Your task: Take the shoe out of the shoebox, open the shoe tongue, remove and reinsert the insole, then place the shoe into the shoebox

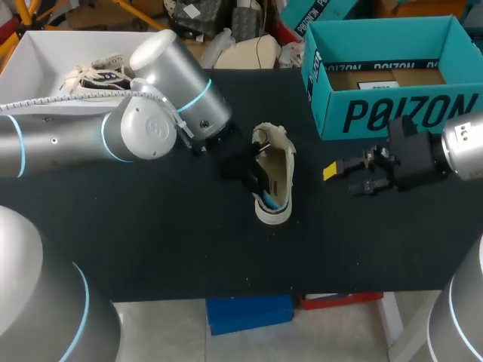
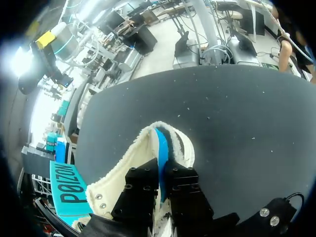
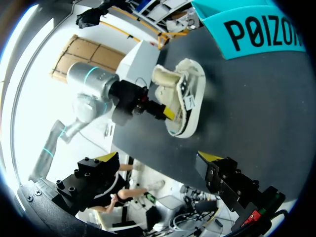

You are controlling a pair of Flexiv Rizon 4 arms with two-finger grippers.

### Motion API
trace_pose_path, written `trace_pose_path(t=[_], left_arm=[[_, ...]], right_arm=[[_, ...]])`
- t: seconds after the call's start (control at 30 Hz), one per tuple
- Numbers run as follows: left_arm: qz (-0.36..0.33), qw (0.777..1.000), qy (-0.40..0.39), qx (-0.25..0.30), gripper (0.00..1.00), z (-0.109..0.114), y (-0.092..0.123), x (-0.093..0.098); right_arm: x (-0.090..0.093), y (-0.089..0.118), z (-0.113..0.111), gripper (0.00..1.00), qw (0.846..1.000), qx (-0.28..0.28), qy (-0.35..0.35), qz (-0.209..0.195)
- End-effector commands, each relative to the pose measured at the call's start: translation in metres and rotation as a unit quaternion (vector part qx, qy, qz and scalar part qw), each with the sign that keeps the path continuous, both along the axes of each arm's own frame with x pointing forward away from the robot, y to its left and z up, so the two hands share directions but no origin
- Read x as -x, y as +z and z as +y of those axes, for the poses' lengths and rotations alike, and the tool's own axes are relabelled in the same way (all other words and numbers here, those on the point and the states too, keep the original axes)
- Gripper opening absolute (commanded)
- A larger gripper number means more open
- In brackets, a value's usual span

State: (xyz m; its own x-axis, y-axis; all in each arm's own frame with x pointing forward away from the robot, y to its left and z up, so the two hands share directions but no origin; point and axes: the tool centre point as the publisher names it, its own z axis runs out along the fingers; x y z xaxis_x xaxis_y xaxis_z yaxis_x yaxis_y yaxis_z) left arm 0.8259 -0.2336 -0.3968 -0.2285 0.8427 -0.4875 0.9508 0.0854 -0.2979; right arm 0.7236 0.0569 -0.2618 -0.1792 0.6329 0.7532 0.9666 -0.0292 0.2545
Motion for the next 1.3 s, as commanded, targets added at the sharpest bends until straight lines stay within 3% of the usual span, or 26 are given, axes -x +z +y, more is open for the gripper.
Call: trace_pose_path(t=[0.03,0.1,0.13,0.17,0.2,0.23,0.57,0.73,0.77,0.83,1.03,1.3], left_arm=[[-0.006,0.999,-0.001,-0.046,0.00,-0.004,-0.010,-0.002],[-0.006,0.998,0.000,-0.055,0.01,-0.003,-0.013,-0.002],[-0.004,0.998,0.001,-0.055,0.13,-0.003,-0.013,-0.002],[-0.006,0.999,0.003,-0.052,0.38,-0.004,-0.013,-0.002],[-0.009,0.999,0.005,-0.048,0.55,-0.005,-0.009,-0.002],[-0.009,0.999,0.008,-0.042,1.00,-0.005,-0.005,-0.002],[-0.023,1.000,0.006,-0.003,1.00,-0.009,0.052,-0.003],[-0.030,0.999,0.005,0.010,1.00,-0.019,0.066,-0.003],[-0.039,0.999,-0.010,-0.004,0.58,-0.022,0.066,-0.002],[-0.054,0.997,-0.039,-0.038,0.00,-0.024,0.062,0.000],[-0.081,0.987,-0.081,-0.110,0.00,-0.025,0.043,0.001],[-0.068,0.981,-0.096,-0.153,0.00,-0.015,0.012,0.003]], right_arm=[[0.000,0.000,0.000,1.00,1.000,0.000,0.000,0.001],[0.000,0.000,0.000,1.00,1.000,0.000,0.000,0.001],[0.000,0.000,0.000,1.00,1.000,0.000,0.000,0.001],[0.000,0.000,0.000,1.00,1.000,0.000,0.000,0.001],[0.000,0.000,0.000,1.00,1.000,0.000,0.000,0.001],[0.000,0.000,0.000,1.00,1.000,0.000,0.000,0.001],[0.000,0.000,0.000,1.00,1.000,0.000,0.000,0.001],[0.000,0.000,0.000,1.00,1.000,0.000,0.000,0.001],[0.000,0.000,0.000,1.00,1.000,0.000,0.000,0.001],[0.000,0.000,0.000,1.00,1.000,0.000,0.000,0.001],[0.000,0.000,0.000,1.00,1.000,0.000,0.000,0.001],[0.000,0.000,0.000,1.00,1.000,0.000,0.000,0.001]])
